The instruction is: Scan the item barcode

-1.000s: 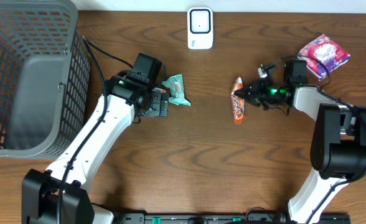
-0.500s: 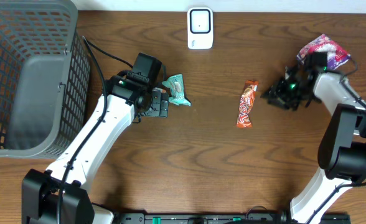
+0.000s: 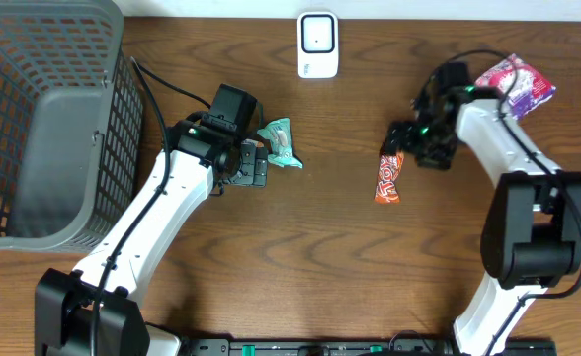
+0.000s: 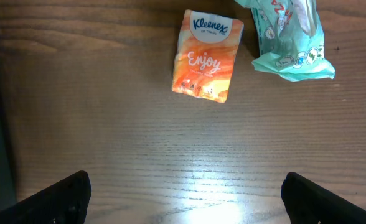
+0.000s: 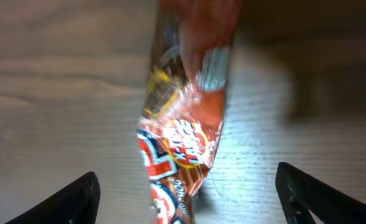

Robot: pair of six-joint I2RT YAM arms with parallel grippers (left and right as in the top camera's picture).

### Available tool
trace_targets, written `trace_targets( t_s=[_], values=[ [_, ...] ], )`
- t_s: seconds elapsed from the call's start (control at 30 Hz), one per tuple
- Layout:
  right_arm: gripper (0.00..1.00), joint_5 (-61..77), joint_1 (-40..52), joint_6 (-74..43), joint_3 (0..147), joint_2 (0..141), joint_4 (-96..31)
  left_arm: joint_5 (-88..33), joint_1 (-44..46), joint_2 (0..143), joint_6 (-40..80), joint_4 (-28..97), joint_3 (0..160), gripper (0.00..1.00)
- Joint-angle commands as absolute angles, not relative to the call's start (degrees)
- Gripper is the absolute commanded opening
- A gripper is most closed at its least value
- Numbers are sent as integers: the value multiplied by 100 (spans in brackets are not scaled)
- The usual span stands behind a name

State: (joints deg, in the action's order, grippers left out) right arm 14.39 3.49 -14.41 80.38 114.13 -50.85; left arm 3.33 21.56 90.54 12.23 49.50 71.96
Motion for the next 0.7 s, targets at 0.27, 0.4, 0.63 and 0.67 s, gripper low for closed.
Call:
trace_targets(
  t_s=[0.27,0.4,0.63,0.67],
  values=[
    [42,1704,456,-2043,6775,11354,-3684,344,2167,9054,1278,4965,7227,98],
    [10,2137,449,-2121,6842,11347,-3465,344,2167,9054,1278,4965,7227,98],
    [1,3548,445,-2659,7581,11347,-2554,344,2167,9054,1280,4967,7227,98],
    [1,3734,445,-2825,7706,11347,-2252,346,2167,9054,1278,4967,7227,98]
  ],
)
